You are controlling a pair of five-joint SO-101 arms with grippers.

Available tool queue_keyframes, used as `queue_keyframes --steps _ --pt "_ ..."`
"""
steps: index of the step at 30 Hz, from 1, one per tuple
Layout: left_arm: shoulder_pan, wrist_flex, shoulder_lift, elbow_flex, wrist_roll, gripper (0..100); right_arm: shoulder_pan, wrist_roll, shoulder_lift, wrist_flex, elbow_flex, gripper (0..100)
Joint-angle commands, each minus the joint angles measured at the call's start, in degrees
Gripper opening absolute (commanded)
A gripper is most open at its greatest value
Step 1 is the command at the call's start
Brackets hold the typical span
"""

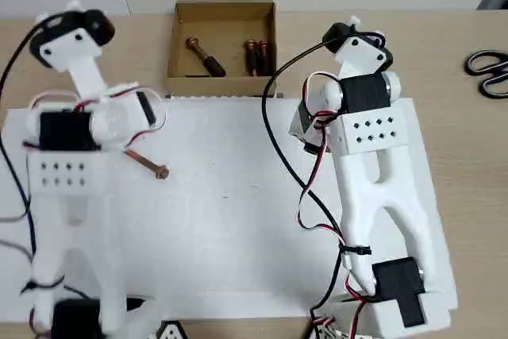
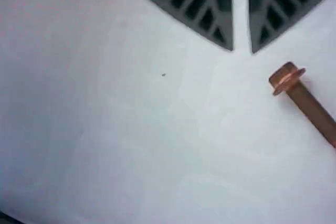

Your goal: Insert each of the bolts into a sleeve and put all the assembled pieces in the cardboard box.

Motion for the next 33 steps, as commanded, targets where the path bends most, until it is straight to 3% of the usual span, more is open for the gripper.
queue_keyframes --steps 1,8,14,17,23,27,33 --pt "0.09 4.22 7.12 -11.38 0.26 1 0.66 0.35 -2.33 0.66 -0.09 0.2" --pt "-0.26 5.63 19.78 -22.81 2.9 1 0.66 0.35 -1.98 0.13 -0.09 0.2" --pt "-0.26 5.71 24.7 -20.7 7.12 1 0.75 0.35 -1.89 0.13 -0.09 0.2" --pt "-0.26 5.71 25.49 -17.71 5.19 1 1.36 0.35 -1.89 0.13 -0.09 0.2" --pt "-1.32 5.71 25.85 -16.31 -25.41 1 4.79 0.53 -1.98 0.57 0.0 0.2" --pt "-2.9 5.45 26.02 -16.13 -50.29 1 7.16 0.62 -1.98 0.66 0.0 0.2" --pt "-3.96 5.36 29.36 -13.49 -81.49 1 7.08 0.62 -1.89 0.57 0.0 0.2"
